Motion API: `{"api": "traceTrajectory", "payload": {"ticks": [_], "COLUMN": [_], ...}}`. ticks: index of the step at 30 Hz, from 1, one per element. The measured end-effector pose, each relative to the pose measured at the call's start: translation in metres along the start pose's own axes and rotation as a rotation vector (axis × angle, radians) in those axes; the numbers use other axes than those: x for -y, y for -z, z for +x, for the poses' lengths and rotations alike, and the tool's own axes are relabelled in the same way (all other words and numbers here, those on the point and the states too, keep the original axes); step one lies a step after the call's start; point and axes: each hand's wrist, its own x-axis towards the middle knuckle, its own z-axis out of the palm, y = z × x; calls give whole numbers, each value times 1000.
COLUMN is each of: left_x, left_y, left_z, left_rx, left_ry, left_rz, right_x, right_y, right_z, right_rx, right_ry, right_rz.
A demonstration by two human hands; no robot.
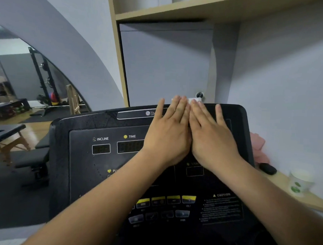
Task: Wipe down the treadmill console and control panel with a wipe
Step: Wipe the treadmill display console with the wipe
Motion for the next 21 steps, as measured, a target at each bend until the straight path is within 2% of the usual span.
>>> {"api": "traceTrajectory", "payload": {"ticks": [5,12,17,21], "left_x": [-18,-15,-28,-30], "left_y": [-23,-11,-27,-17], "left_z": [-31,15,-19,20], "left_rx": [-67,-101,-110,-99], "left_ry": [-81,-52,-144,-137], "left_rz": [-85,-117,-182,-137], "right_x": [-6,-28,-21,-38], "right_y": [-15,-10,-22,-14], "right_z": [-39,-3,-46,-20], "right_rx": [-35,-84,-72,-97], "right_ry": [45,-2,20,-79], "right_rz": [44,27,42,4]}}
